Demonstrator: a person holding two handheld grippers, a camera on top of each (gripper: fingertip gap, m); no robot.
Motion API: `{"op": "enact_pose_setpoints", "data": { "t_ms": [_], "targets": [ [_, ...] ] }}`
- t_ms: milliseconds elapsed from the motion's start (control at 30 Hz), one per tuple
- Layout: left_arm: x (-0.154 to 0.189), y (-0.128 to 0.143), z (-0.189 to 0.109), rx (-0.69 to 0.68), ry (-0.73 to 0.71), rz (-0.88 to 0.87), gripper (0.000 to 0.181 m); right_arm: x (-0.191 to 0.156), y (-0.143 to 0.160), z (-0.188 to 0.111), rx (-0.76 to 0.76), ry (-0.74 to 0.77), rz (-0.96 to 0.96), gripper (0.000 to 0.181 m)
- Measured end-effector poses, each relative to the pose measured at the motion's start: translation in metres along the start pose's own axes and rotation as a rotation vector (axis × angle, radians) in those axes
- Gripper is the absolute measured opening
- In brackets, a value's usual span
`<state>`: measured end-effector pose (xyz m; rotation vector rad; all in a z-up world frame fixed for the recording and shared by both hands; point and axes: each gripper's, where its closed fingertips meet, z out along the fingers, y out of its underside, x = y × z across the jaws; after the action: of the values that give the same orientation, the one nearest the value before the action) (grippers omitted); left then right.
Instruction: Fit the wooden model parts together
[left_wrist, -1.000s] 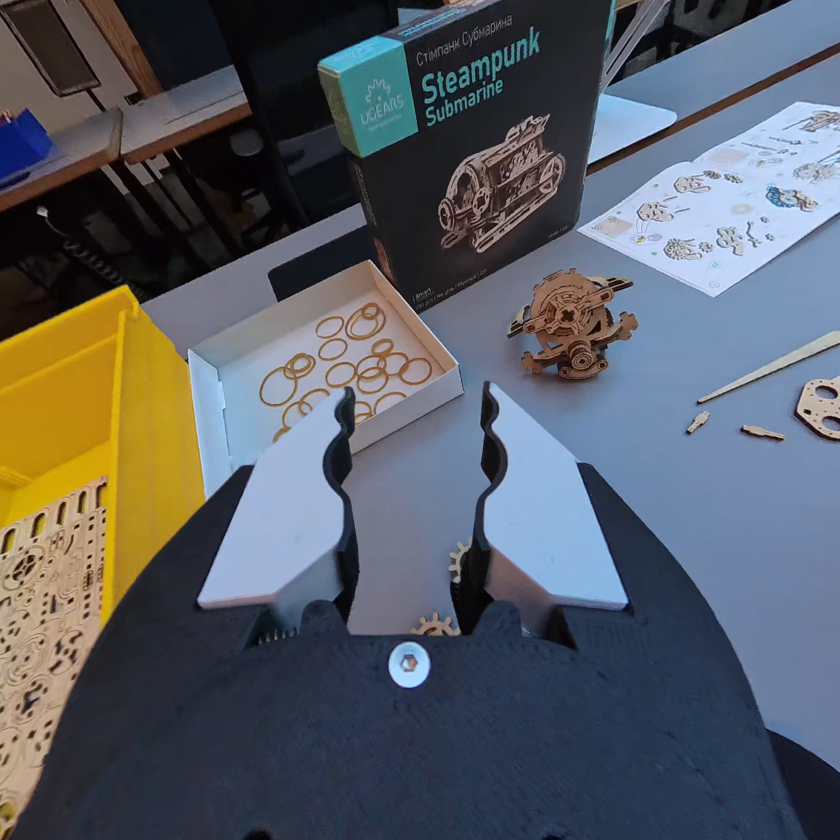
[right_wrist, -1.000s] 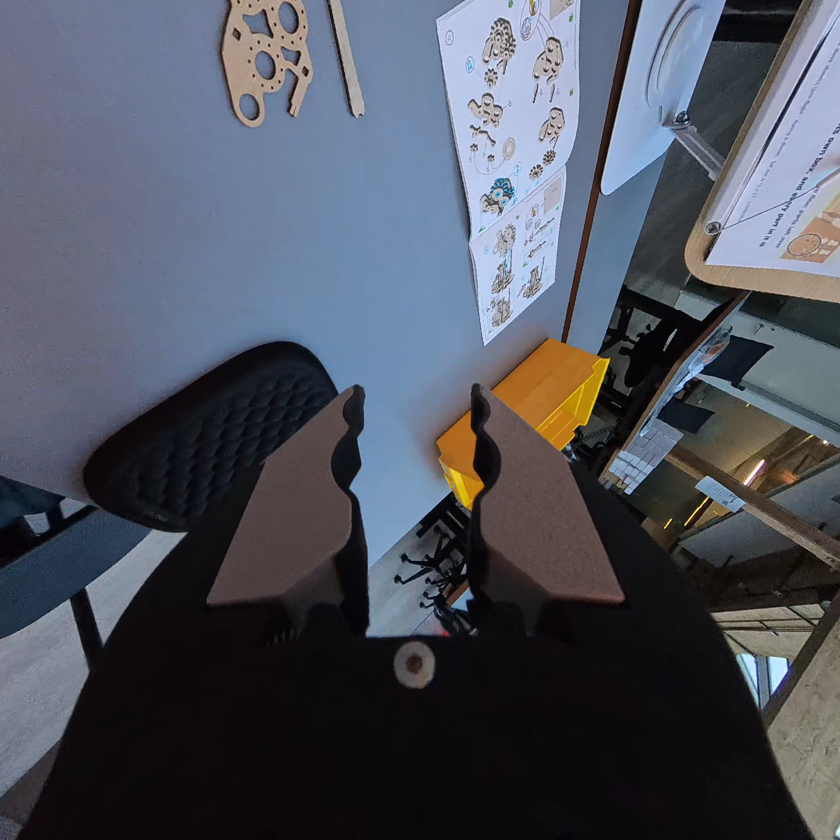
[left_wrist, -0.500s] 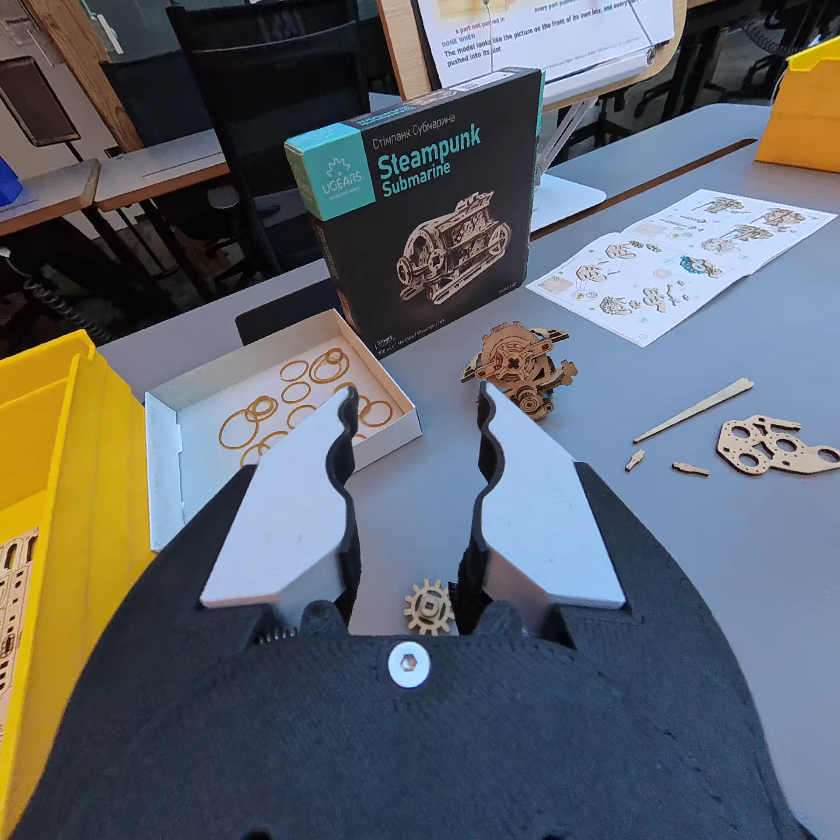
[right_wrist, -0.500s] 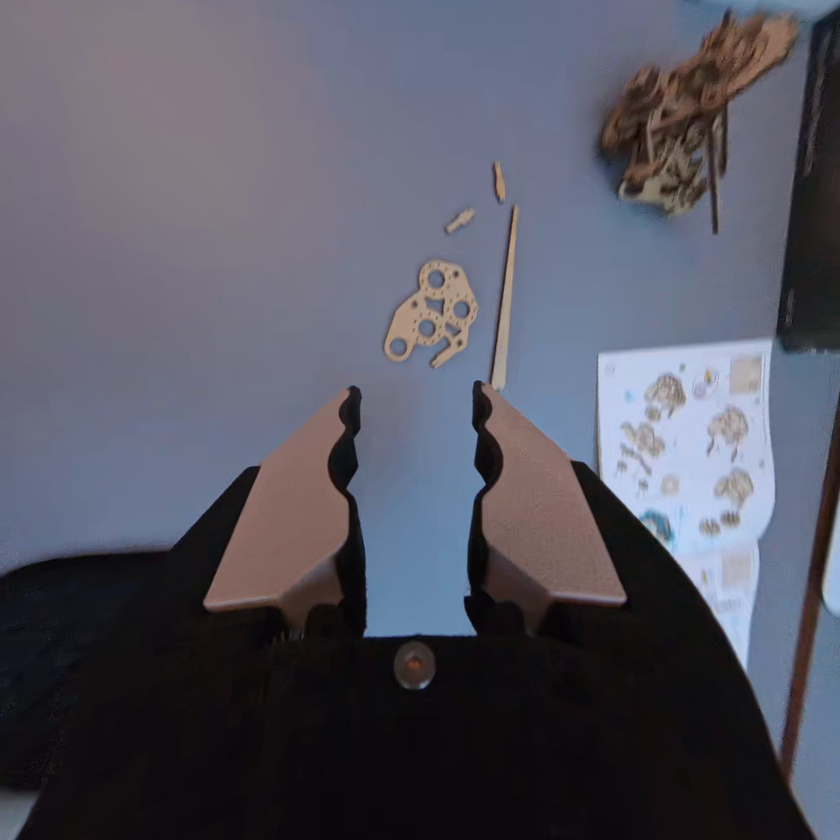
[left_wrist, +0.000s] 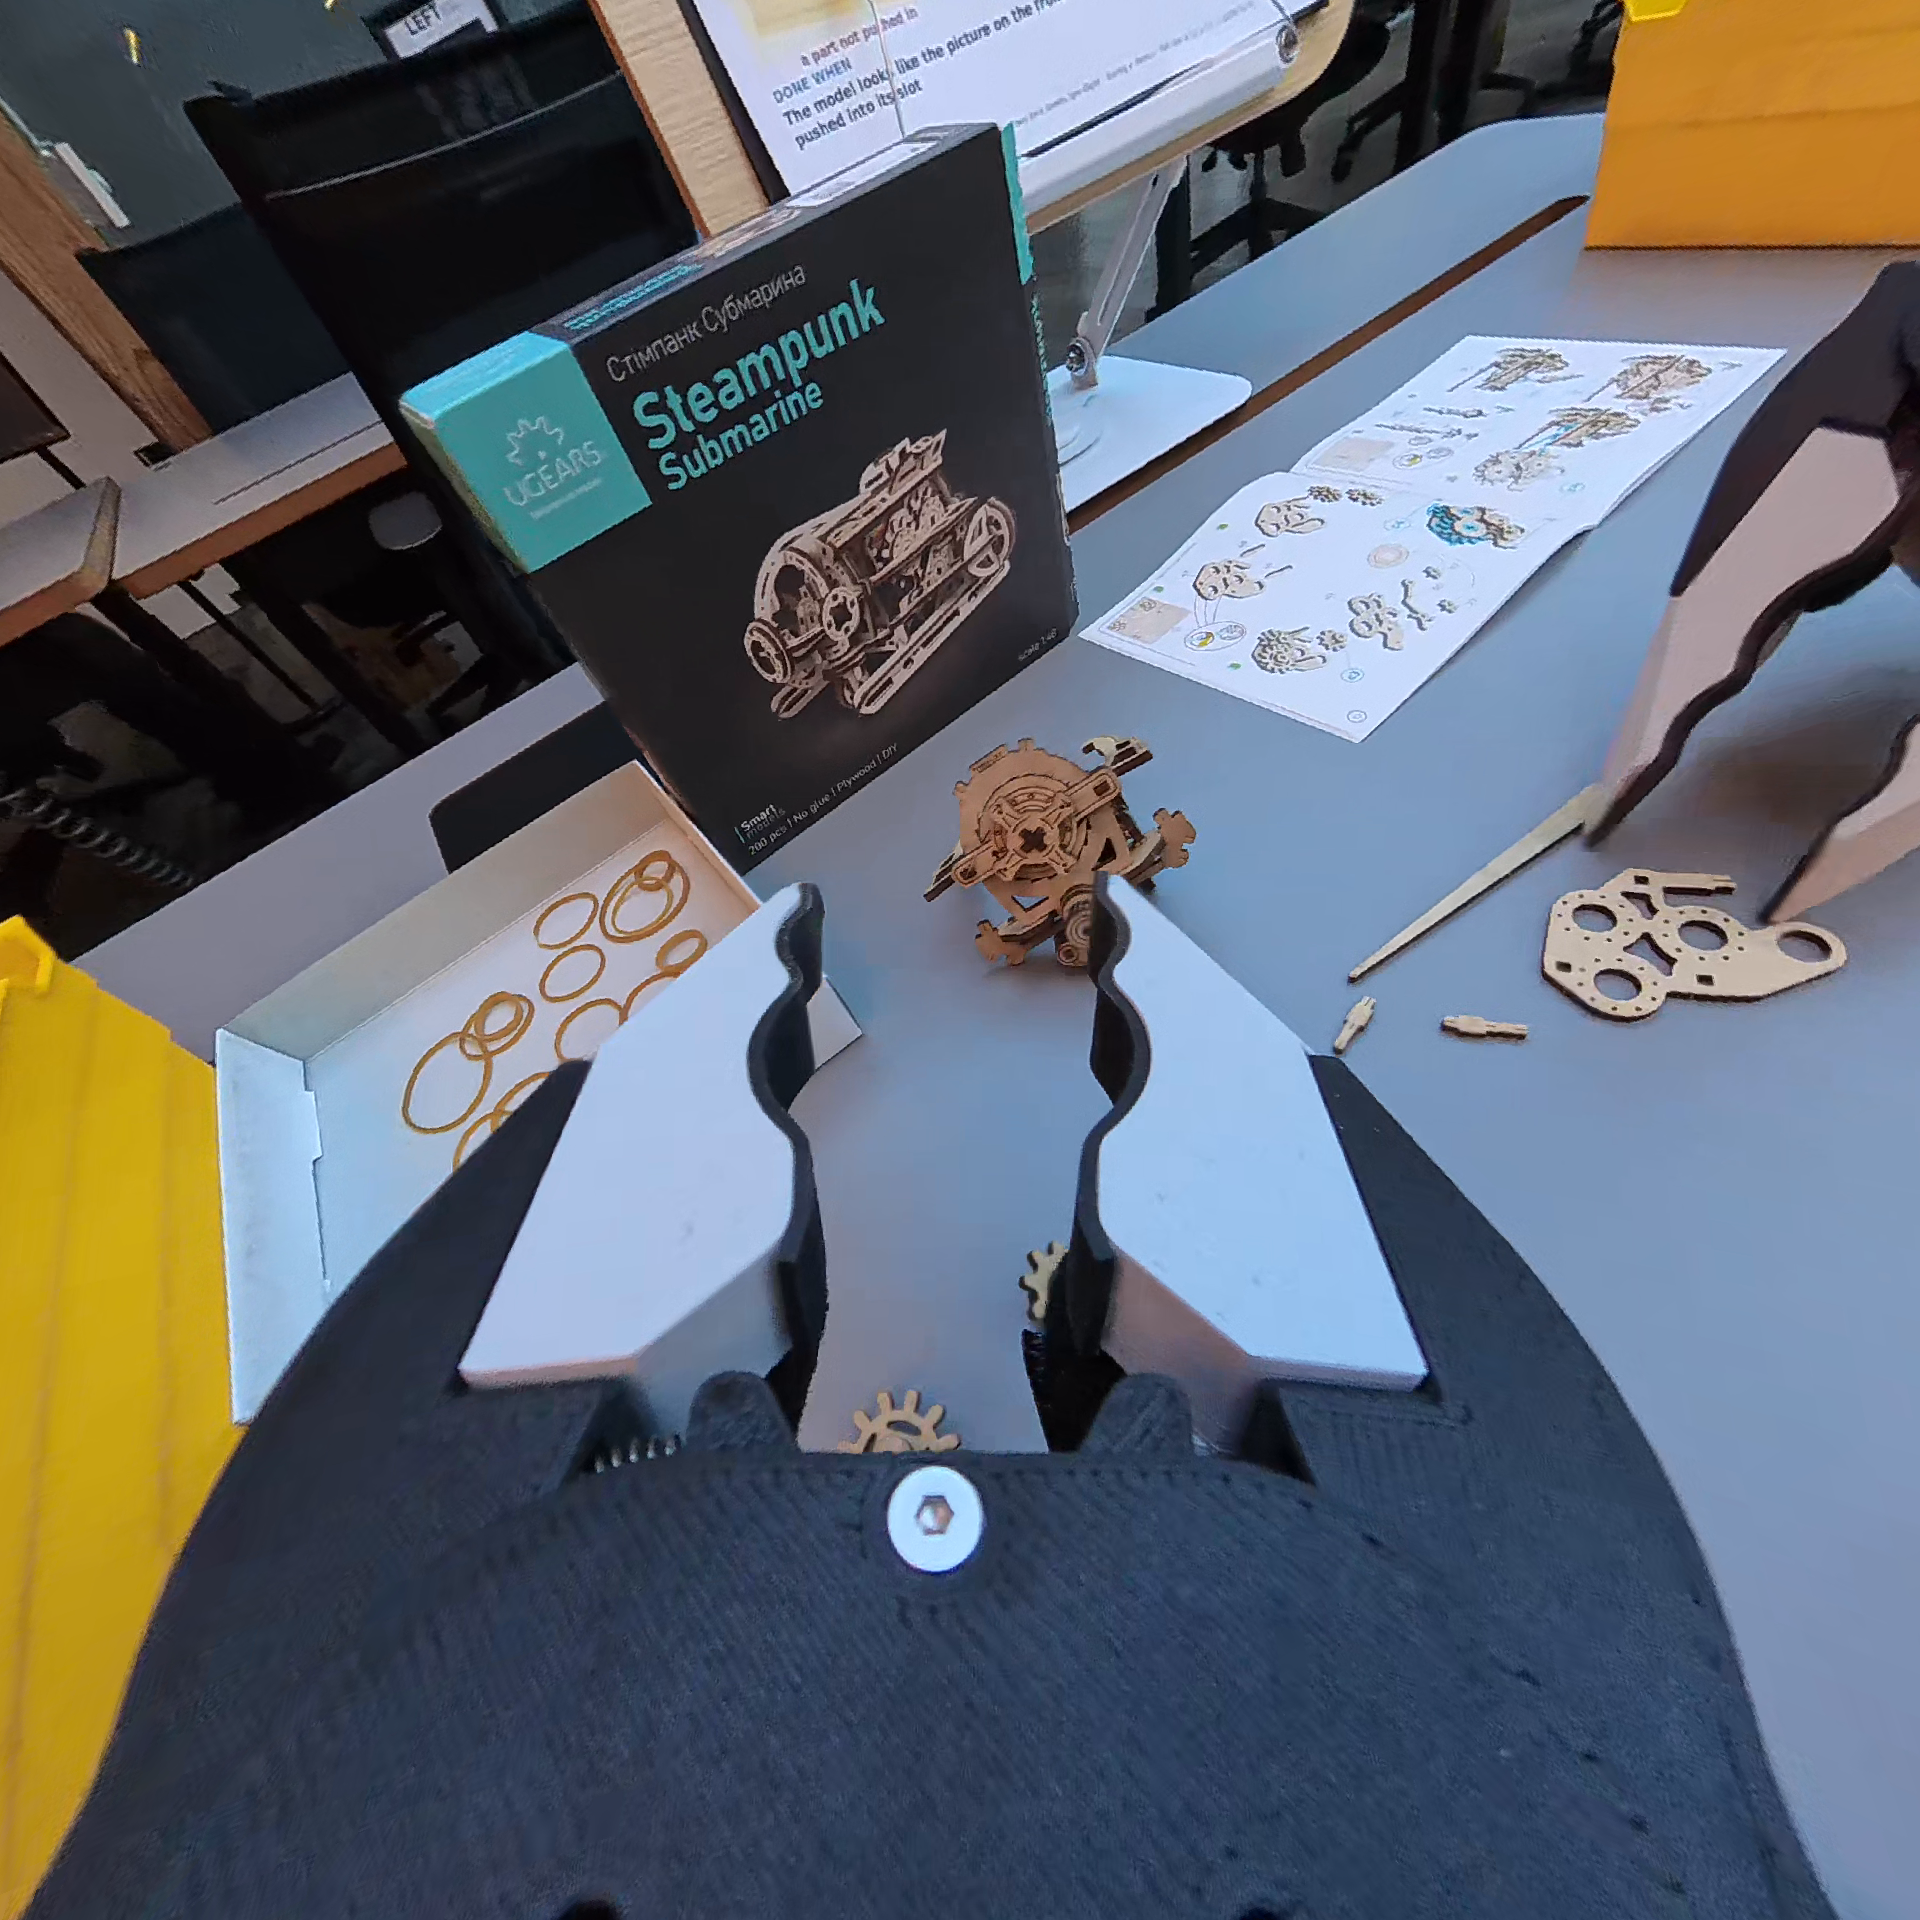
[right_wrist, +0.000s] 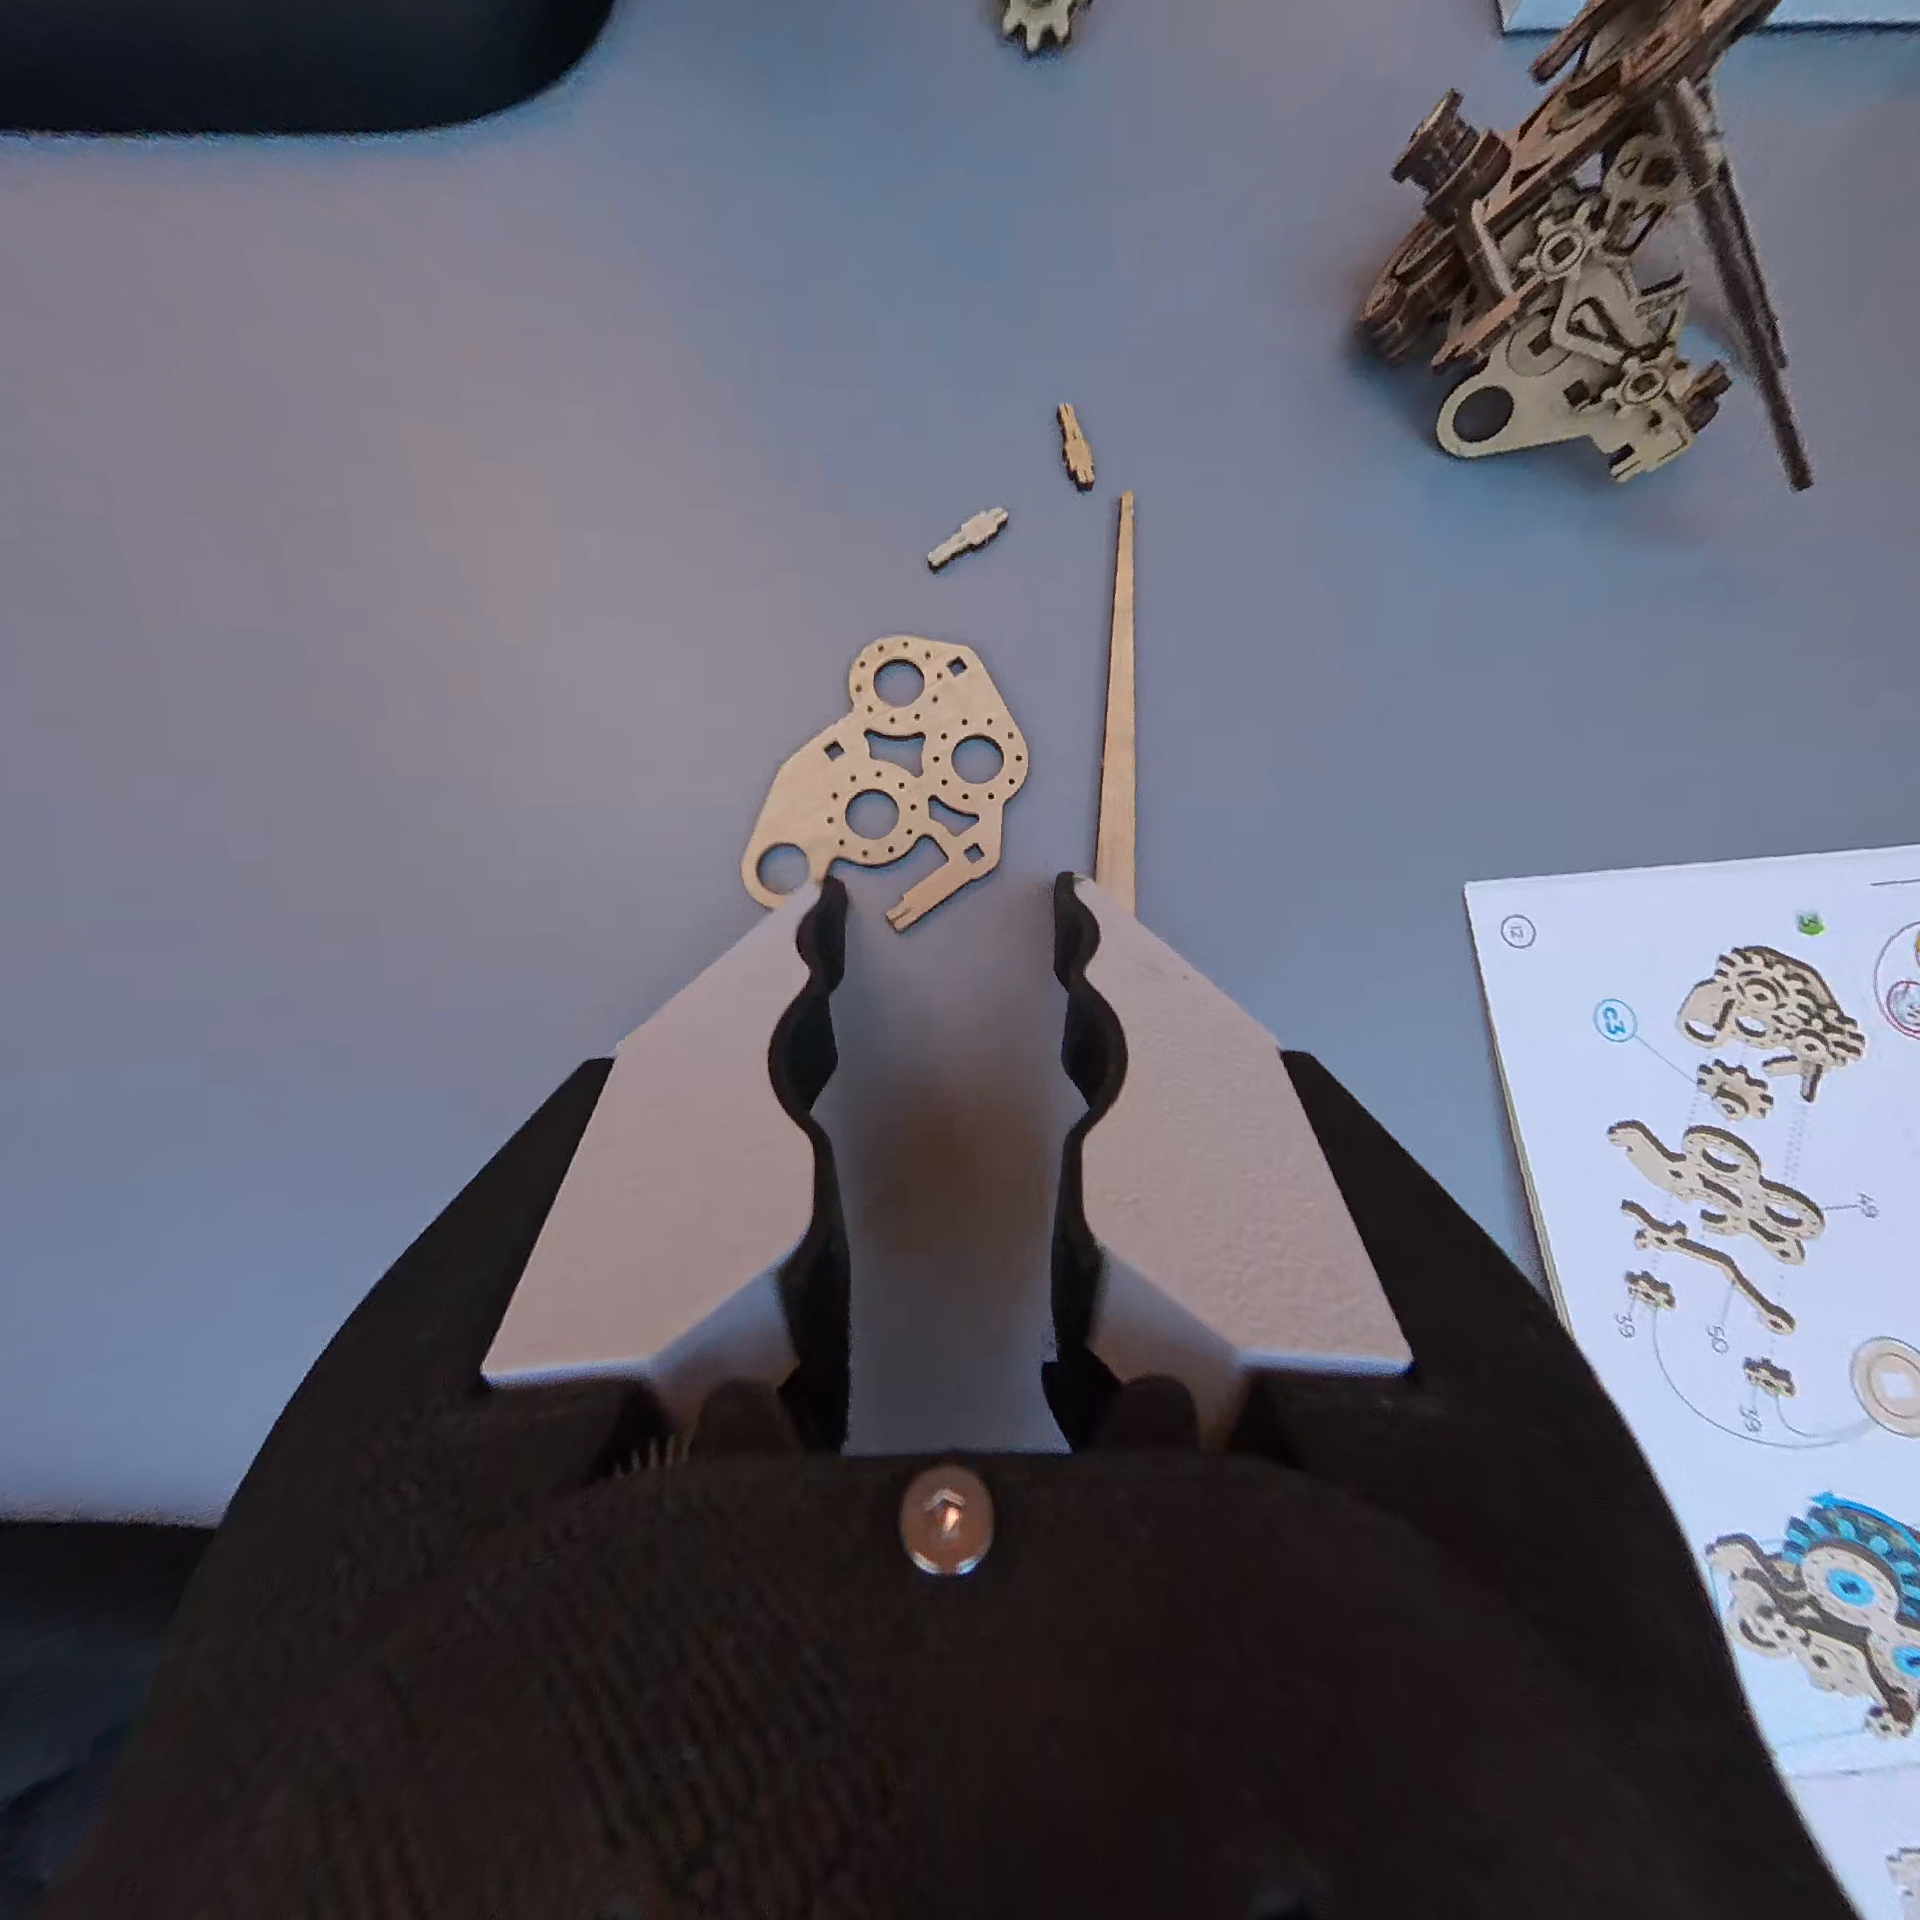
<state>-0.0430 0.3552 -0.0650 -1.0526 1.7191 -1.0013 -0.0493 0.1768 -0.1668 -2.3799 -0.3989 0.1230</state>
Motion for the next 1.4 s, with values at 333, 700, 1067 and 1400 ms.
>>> {"op": "enact_pose_setpoints", "data": {
  "t_ms": [333, 700, 1067, 1400],
  "targets": [
    [0.059, -0.010, 0.014, 0.004, 0.154, 0.045, 0.050, -0.013, 0.018, -0.017, -0.003, 0.084, -0.007, 0.004],
    [0.178, 0.012, 0.029, -0.141, 0.441, 0.190, 0.049, -0.009, 0.054, -0.050, 0.021, 0.332, 0.363, 0.011],
    [0.212, 0.021, 0.050, -0.192, 0.496, 0.245, 0.048, -0.019, 0.048, -0.055, 0.066, 0.242, 0.305, 0.024],
    [0.221, 0.023, 0.063, -0.205, 0.555, 0.240, 0.042, -0.009, 0.042, -0.039, 0.088, 0.162, 0.208, 0.029]
  ]
}}
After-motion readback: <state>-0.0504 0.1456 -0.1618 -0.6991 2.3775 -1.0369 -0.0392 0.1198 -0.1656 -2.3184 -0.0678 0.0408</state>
